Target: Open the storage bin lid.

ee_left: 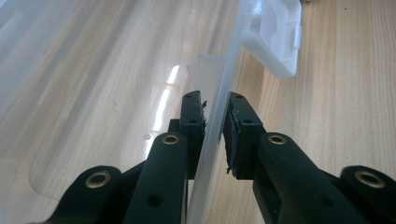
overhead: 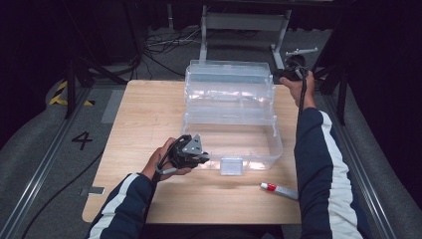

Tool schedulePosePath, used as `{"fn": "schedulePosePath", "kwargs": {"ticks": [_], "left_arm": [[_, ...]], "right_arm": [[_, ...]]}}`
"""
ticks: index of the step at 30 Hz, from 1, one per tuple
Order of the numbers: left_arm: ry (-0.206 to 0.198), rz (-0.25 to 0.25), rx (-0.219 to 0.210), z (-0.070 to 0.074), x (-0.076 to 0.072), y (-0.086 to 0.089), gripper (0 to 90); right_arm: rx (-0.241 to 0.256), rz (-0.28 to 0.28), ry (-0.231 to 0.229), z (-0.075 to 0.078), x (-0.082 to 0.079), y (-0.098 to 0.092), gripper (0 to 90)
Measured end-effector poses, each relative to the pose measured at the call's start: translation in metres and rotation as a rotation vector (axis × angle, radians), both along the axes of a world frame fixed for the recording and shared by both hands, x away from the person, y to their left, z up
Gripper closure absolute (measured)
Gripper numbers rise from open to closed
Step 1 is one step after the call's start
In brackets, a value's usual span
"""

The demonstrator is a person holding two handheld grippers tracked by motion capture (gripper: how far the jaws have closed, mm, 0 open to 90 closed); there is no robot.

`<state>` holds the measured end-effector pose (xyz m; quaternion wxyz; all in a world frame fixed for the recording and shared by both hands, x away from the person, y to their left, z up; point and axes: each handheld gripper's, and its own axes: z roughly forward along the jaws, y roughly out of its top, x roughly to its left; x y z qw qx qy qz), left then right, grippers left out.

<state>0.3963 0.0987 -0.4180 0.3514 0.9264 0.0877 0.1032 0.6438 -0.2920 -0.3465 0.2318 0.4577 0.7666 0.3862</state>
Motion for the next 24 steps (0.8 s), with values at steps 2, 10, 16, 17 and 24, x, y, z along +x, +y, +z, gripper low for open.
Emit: {"fn": "schedulePosePath", "kwargs": {"ticks": [2,10,16,17,24], "left_arm": [[-0.001,-0.001,0.001,0.000,0.000,0.000,79.3],[0.008,0.005,-0.012,-0.001,0.000,0.002,79.2],[0.011,0.008,-0.018,-0.001,0.000,0.002,79.1],[0.012,0.008,-0.016,-0.001,0.000,0.002,79.1],[0.008,0.004,-0.007,-0.001,0.000,0.002,79.1]], "right_arm": [[-0.015,0.010,-0.011,0.002,-0.006,0.002,84.7],[-0.024,0.035,-0.043,0.013,-0.028,-0.001,84.7],[-0.043,0.050,-0.058,0.018,-0.049,-0.008,84.7],[-0.046,0.052,-0.061,0.018,-0.052,-0.009,84.7],[-0.042,0.067,-0.077,0.019,-0.080,-0.018,84.7]]}}
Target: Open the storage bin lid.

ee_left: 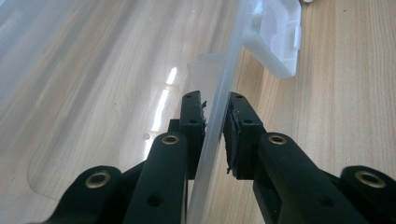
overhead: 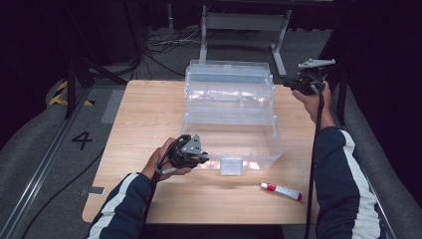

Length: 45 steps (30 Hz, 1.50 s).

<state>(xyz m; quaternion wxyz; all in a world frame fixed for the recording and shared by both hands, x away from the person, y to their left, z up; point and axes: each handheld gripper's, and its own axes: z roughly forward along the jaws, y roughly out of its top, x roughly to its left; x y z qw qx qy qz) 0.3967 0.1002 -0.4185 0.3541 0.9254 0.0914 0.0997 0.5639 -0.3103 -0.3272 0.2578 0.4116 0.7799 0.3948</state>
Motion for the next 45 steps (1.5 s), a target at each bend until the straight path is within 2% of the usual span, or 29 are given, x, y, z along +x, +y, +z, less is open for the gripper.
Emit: {"fn": "schedulePosePath", "kwargs": {"ticks": [4,5,8,9,12,17,21,25,29,33,39,40,44,45], "left_arm": [[-0.001,-0.002,0.003,0.000,0.000,0.000,79.1],[-0.002,-0.003,0.003,0.000,0.000,0.000,79.1],[-0.003,-0.002,0.006,0.000,0.000,-0.001,79.2],[-0.003,-0.002,0.006,0.000,0.000,-0.001,79.1],[-0.004,0.002,0.008,0.000,0.000,-0.001,79.0],[-0.003,0.007,0.013,0.000,-0.001,-0.002,78.5],[-0.003,0.006,0.013,0.000,-0.001,-0.002,78.5],[-0.005,0.004,0.013,0.000,-0.001,-0.001,78.6],[-0.005,0.003,0.014,0.000,-0.001,-0.001,78.6],[-0.003,0.002,0.014,0.000,-0.001,-0.001,78.7],[0.000,-0.003,0.011,0.000,0.000,0.001,78.7],[0.007,0.000,0.007,-0.001,0.001,0.002,78.6],[0.015,0.003,0.003,-0.001,0.001,0.003,78.4],[0.015,0.003,0.004,-0.001,0.001,0.003,78.3]], "right_arm": [[-0.017,0.015,-0.014,0.005,-0.022,-0.006,84.7],[-0.017,0.015,-0.014,0.005,-0.022,-0.006,84.7],[-0.035,0.037,-0.019,0.009,-0.039,-0.009,84.7],[-0.035,0.037,-0.019,0.009,-0.039,-0.009,84.7],[-0.048,0.052,-0.025,0.013,-0.053,-0.012,84.6],[-0.066,0.090,-0.031,0.013,-0.076,-0.013,84.3],[-0.086,0.122,-0.029,0.009,-0.092,-0.011,84.8],[-0.077,0.139,-0.029,0.002,-0.103,-0.012,85.4],[-0.089,0.166,-0.002,-0.013,-0.120,-0.015,85.0],[-0.090,0.176,0.001,-0.022,-0.133,-0.019,84.5],[-0.094,0.194,0.009,-0.029,-0.147,-0.022,83.8],[-0.105,0.210,0.012,-0.033,-0.156,-0.022,83.5],[-0.124,0.239,0.030,-0.040,-0.166,-0.020,83.3],[-0.142,0.249,0.038,-0.044,-0.170,-0.018,83.3]]}}
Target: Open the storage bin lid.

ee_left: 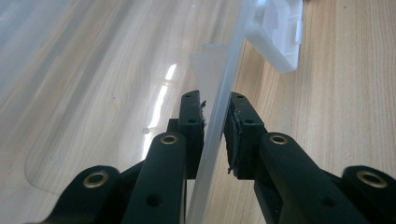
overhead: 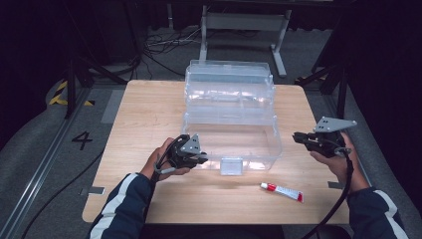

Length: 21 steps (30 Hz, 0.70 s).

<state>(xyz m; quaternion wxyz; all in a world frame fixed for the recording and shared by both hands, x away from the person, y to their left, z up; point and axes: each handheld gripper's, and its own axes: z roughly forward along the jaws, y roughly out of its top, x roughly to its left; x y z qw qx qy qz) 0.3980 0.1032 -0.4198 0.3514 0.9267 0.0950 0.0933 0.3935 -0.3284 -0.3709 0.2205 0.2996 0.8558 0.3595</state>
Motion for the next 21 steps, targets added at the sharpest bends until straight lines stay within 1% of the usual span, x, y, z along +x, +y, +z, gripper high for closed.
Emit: {"fn": "schedulePosePath", "kwargs": {"ticks": [1,5,6,7,8,10,12,13,15,16,17,19,21], "left_arm": [[0.000,0.000,0.000,0.000,0.000,0.000,78.3],[0.002,0.002,0.003,0.000,0.000,0.001,78.2],[0.003,0.002,0.004,0.000,0.000,0.001,78.1],[0.003,0.002,0.004,0.000,0.000,0.001,78.1],[0.003,0.002,0.004,0.000,0.000,0.001,78.1],[0.003,0.003,0.004,0.000,0.000,0.001,78.1],[0.003,0.004,0.004,0.000,0.000,0.000,78.0],[0.003,0.004,0.004,0.000,0.000,0.000,78.0],[0.003,0.004,0.005,0.000,0.000,0.000,78.0],[0.004,0.005,0.005,0.000,0.000,0.000,78.0],[0.004,0.004,0.006,0.000,0.000,0.000,78.0],[0.004,0.004,0.006,0.000,0.000,0.000,78.0],[0.005,0.004,0.004,0.000,0.000,0.000,78.0]], "right_arm": [[-0.013,0.013,0.011,-0.003,-0.003,0.001,83.3],[-0.033,0.063,0.051,-0.015,-0.016,0.006,83.3],[-0.036,0.068,0.059,-0.018,-0.018,0.007,83.3],[-0.039,0.080,0.077,-0.022,-0.021,0.008,83.1],[-0.039,0.080,0.077,-0.022,-0.021,0.008,83.1],[-0.061,0.099,0.096,-0.030,-0.027,0.010,83.0],[-0.067,0.117,0.124,-0.040,-0.033,0.012,82.6],[-0.067,0.117,0.124,-0.040,-0.033,0.012,82.6],[-0.073,0.125,0.143,-0.045,-0.036,0.013,82.3],[-0.083,0.127,0.143,-0.047,-0.038,0.014,82.3],[-0.092,0.134,0.154,-0.049,-0.040,0.014,82.3],[-0.090,0.143,0.170,-0.051,-0.043,0.015,81.8],[-0.110,0.162,0.187,-0.054,-0.047,0.018,79.8]]}}
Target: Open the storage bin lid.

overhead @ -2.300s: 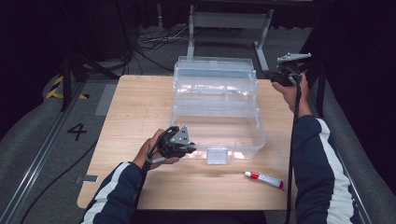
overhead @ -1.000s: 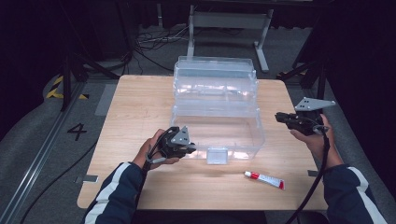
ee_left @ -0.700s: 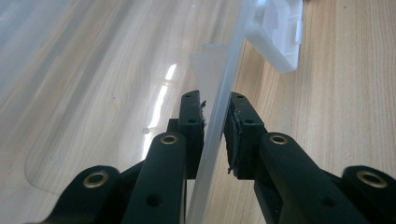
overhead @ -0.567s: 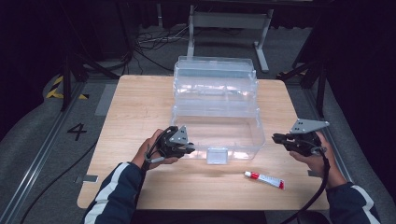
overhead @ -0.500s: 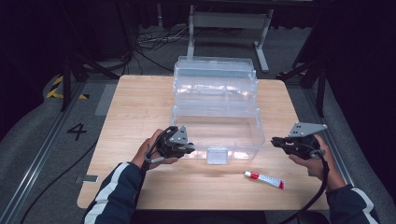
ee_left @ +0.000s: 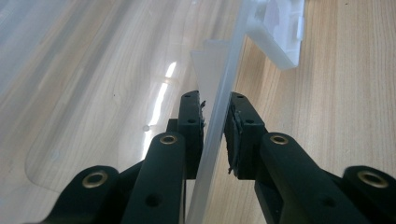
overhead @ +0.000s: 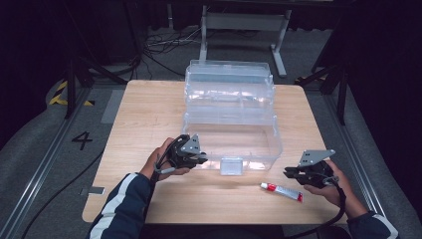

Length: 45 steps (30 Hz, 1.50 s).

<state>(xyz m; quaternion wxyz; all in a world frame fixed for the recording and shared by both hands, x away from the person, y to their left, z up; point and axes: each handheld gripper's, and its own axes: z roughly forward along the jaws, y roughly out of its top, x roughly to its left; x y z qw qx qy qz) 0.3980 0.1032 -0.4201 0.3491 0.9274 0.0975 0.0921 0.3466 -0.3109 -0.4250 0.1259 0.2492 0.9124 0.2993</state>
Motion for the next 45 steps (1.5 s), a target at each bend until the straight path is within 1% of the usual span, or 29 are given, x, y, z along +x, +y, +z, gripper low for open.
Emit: {"fn": "schedulePosePath", "kwargs": {"ticks": [1,2,3,5,7,9,12,14,17,20,21,22,23,24,27,28,29,31,33,34,35,37,38,40,41,43,45], "left_arm": [[0.000,0.000,0.000,0.000,0.000,0.000,78.0],[0.000,0.000,0.000,0.000,0.000,0.000,78.0],[0.000,0.000,0.000,0.000,0.000,0.000,78.0],[-0.001,0.000,0.001,0.000,0.000,0.000,78.0],[0.000,-0.001,0.001,0.000,0.000,0.000,78.0],[0.000,-0.001,0.001,0.000,0.000,0.000,78.0],[-0.001,-0.003,0.003,0.000,0.000,0.000,78.1],[-0.002,-0.004,0.002,0.000,0.000,0.000,78.1],[-0.002,-0.004,0.004,0.000,0.000,0.000,78.0],[-0.003,-0.006,0.007,0.000,0.000,0.000,78.0],[-0.003,-0.006,0.007,0.000,0.000,0.000,78.0],[-0.003,-0.006,0.008,0.000,0.000,0.000,78.0],[-0.003,-0.006,0.011,0.000,0.000,0.000,78.0],[-0.003,-0.005,0.012,0.000,0.000,0.000,78.0],[-0.003,-0.002,0.015,0.001,0.000,0.000,77.8],[-0.002,-0.002,0.017,0.001,0.000,0.000,77.8],[-0.002,-0.001,0.018,0.001,0.000,-0.001,77.7],[-0.008,-0.002,0.022,0.001,0.000,-0.001,77.5],[-0.012,0.003,0.027,0.001,-0.001,-0.002,77.1],[-0.017,0.002,0.035,0.001,-0.001,-0.002,76.7],[-0.017,0.006,0.044,0.001,-0.002,-0.003,75.4],[-0.028,-0.002,0.039,0.004,-0.004,-0.004,73.1],[-0.035,0.006,0.039,0.007,-0.006,-0.004,73.0],[-0.044,0.003,0.042,0.010,-0.008,-0.005,71.3],[-0.050,0.008,0.047,0.011,-0.009,-0.006,69.6],[-0.053,0.005,0.049,0.011,-0.010,-0.006,68.5],[-0.062,0.008,0.045,0.013,-0.012,-0.006,66.0]], "right_arm": [[-0.010,0.017,0.009,-0.001,-0.002,0.002,79.2],[-0.010,0.017,0.009,-0.001,-0.002,0.002,79.2],[-0.023,0.031,0.020,-0.002,-0.005,0.004,78.4],[-0.032,0.055,0.036,-0.003,-0.007,0.007,76.5],[-0.055,0.076,0.049,-0.004,-0.009,0.010,75.0],[-0.055,0.083,0.056,-0.005,-0.009,0.011,73.7],[-0.076,0.113,0.075,-0.007,-0.011,0.017,69.9],[-0.081,0.121,0.089,-0.008,-0.012,0.020,67.6],[-0.106,0.145,0.114,-0.011,-0.012,0.024,64.0],[-0.136,0.171,0.136,-0.015,-0.011,0.029,63.1],[-0.144,0.170,0.155,-0.015,-0.011,0.032,62.0],[-0.144,0.170,0.155,-0.015,-0.011,0.032,62.0],[-0.164,0.180,0.169,-0.016,-0.010,0.033,61.1],[-0.180,0.183,0.170,-0.016,-0.009,0.036,60.7],[-0.198,0.182,0.194,-0.016,-0.006,0.039,60.3],[-0.208,0.186,0.194,-0.017,-0.004,0.040,60.3],[-0.214,0.183,0.212,-0.019,-0.003,0.042,60.1],[-0.240,0.189,0.224,-0.021,0.000,0.044,60.4],[-0.247,0.190,0.238,-0.023,0.000,0.046,60.7],[-0.252,0.198,0.229,-0.024,0.002,0.047,61.1],[-0.253,0.194,0.237,-0.024,0.002,0.048,61.9],[-0.256,0.189,0.239,-0.025,0.003,0.049,63.1],[-0.255,0.186,0.243,-0.025,0.003,0.050,64.3],[-0.271,0.194,0.240,-0.026,0.004,0.051,64.7],[-0.263,0.192,0.240,-0.027,0.004,0.051,64.3],[-0.266,0.189,0.239,-0.027,0.004,0.051,64.4],[-0.264,0.194,0.246,-0.027,0.004,0.051,66.7]]}}
